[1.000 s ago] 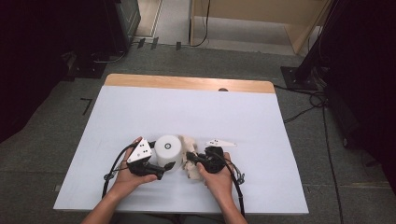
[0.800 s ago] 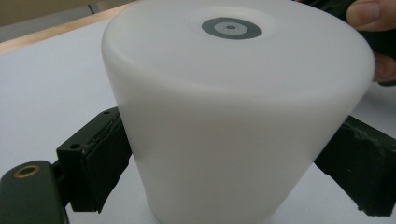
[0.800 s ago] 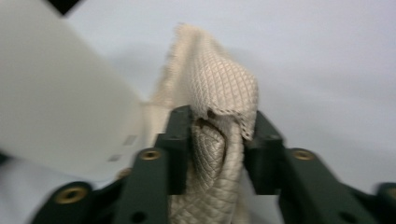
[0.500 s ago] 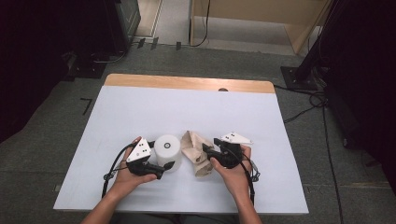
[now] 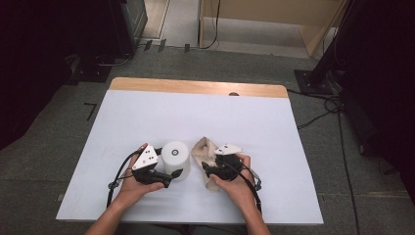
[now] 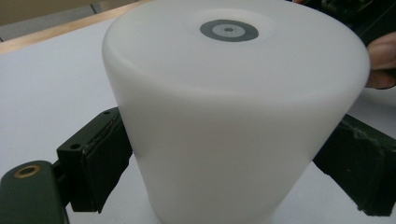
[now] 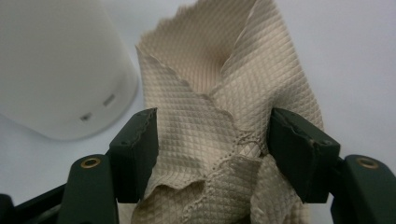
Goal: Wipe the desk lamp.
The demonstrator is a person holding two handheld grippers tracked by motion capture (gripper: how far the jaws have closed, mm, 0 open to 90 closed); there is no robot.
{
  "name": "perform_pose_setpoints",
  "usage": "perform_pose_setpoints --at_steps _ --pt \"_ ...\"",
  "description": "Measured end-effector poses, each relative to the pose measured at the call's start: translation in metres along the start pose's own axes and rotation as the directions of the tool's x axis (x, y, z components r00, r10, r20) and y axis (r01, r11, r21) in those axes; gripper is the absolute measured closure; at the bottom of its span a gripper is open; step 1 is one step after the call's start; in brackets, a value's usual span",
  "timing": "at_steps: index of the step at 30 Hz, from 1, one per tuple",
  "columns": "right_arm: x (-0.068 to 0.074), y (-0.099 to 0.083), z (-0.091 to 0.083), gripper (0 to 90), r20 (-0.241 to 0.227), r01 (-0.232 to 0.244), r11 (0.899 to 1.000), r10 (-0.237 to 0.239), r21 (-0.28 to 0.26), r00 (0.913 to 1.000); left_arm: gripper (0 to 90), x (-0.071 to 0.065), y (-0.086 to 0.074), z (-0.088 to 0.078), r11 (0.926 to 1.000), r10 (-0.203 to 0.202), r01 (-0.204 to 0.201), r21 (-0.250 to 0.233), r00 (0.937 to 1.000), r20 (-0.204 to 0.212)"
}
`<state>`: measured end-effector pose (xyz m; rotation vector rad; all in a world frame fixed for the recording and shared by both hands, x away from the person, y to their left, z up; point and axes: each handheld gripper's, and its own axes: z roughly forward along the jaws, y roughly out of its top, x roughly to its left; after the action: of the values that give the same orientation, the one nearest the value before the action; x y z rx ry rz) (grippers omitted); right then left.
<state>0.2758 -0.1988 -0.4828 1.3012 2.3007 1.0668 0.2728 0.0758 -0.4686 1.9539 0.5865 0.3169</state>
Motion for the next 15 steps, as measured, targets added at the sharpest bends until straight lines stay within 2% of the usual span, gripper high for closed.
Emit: perform_pose_setpoints --at_steps 4,6,8,10,15 --pt "-0.002 -0.0033 0.0068 36.1 0.029 -0.004 0.999 0.003 0.045 0.9996 8.5 -0.0001 0.0001 -0.0003 1.0 0.001 -0.001 0.001 1.0 0.0" --pt "-0.0036 -0.0034 0.0061 41.0 0.032 -0.002 0.999 0.001 0.049 0.9995 8.5 -0.0001 0.0001 -0.0005 1.0 0.0 0.0 0.001 1.0 0.0" --pt "-0.0048 -0.0037 0.0054 46.2 0.043 0.03 0.998 -0.033 0.056 0.9985 8.5 -0.0003 0.0001 -0.0004 1.0 0.001 -0.001 0.001 1.0 -0.002" --pt "-0.0056 -0.0043 0.0049 51.0 0.047 0.033 0.998 -0.036 0.052 0.9983 8.5 -0.0009 0.0001 -0.0004 1.0 0.001 -0.001 0.003 1.0 -0.002" --pt "-0.0016 -0.0045 0.0016 80.4 0.034 0.038 0.998 -0.04 0.059 0.9986 8.5 -0.0014 0.0001 -0.0001 1.0 0.005 -0.005 0.001 1.0 -0.001"
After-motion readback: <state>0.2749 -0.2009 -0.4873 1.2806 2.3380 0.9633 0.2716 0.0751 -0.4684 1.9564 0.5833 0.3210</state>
